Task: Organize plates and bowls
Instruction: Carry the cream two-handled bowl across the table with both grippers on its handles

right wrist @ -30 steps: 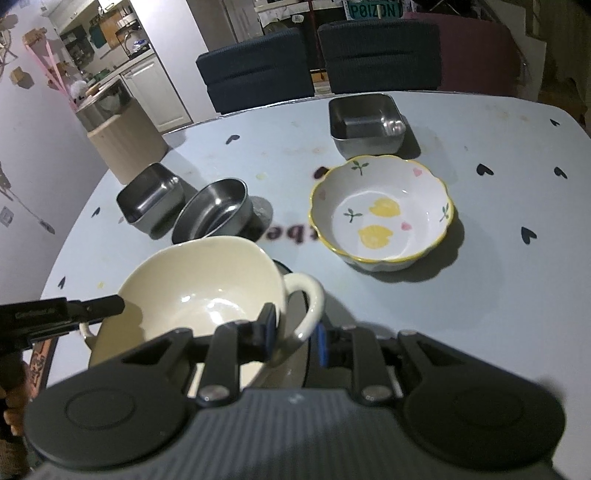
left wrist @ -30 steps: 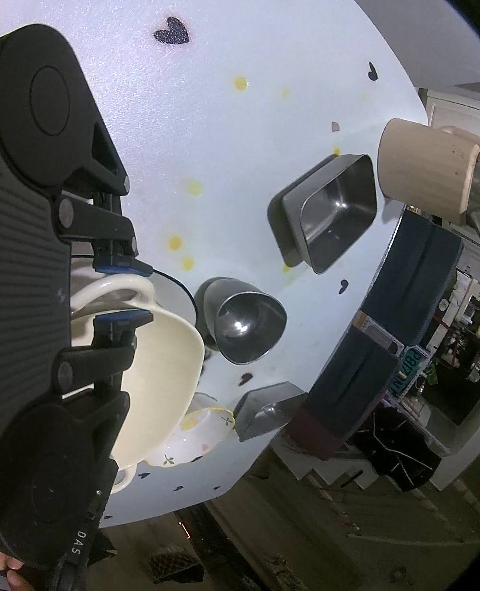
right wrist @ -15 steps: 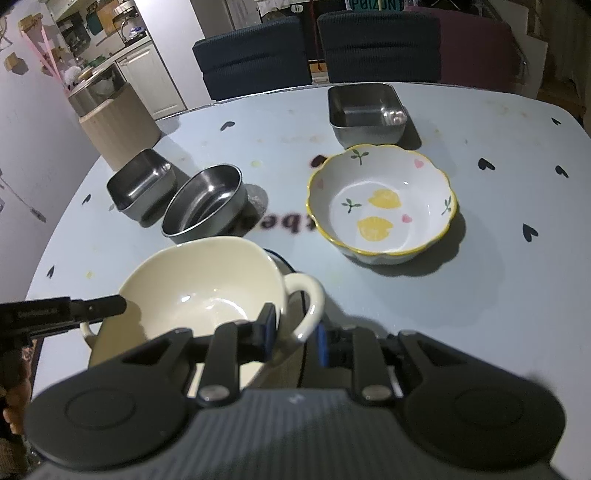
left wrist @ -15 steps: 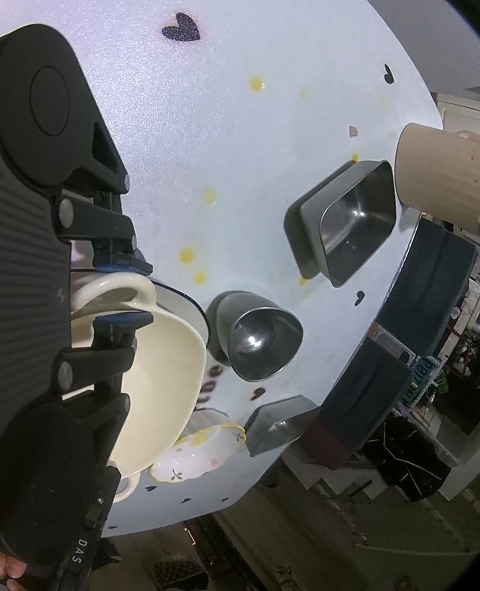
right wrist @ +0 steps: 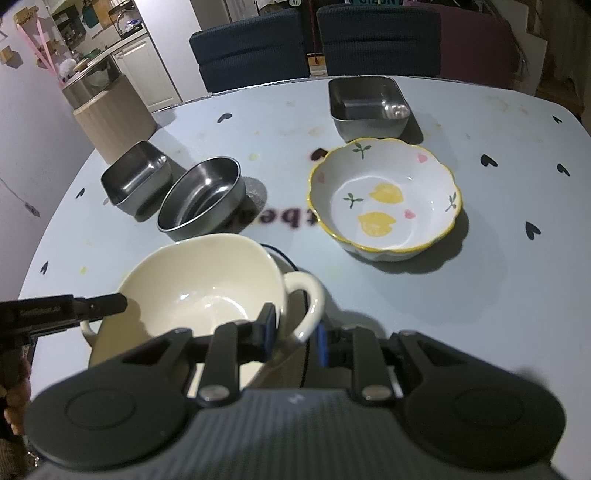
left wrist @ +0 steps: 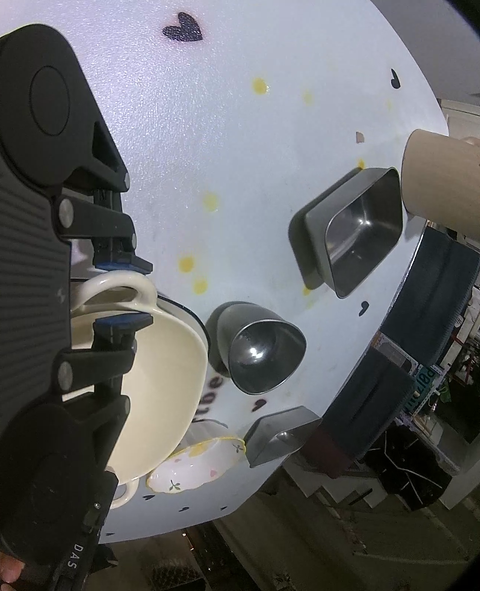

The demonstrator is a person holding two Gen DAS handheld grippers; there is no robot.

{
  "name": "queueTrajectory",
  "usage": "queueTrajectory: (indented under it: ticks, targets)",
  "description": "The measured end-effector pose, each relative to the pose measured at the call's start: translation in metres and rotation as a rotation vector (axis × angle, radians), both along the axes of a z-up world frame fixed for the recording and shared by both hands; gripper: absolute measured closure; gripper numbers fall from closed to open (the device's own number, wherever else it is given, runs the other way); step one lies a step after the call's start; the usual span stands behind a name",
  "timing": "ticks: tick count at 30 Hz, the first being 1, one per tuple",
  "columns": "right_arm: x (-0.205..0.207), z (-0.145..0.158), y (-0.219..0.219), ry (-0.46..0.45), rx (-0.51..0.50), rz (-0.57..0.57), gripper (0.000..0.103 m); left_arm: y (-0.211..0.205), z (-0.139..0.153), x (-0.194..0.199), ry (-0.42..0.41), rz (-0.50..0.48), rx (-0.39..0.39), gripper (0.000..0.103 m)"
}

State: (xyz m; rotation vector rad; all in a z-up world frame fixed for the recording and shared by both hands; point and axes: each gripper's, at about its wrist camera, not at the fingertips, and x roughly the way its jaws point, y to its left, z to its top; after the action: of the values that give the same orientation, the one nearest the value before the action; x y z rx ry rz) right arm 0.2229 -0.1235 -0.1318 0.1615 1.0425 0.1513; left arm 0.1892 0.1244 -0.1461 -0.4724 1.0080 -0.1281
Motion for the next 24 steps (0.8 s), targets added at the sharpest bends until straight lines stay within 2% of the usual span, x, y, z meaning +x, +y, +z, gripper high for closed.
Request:
queueTrajectory:
  ticks: [11,24]
  targets:
    - [0.0001,0.0007,0.0027,-0.003,-0.029,0.021,0.075,-0.0002,-0.0011,0.0009,0.001,0.003,0.008,0.077]
    - [-0.0025,0.0004,0.0013,0.011,-0.059,0.063,0.074,-0.0054,-0.0004,0.0006,0.001,-0.022,0.053,0.075]
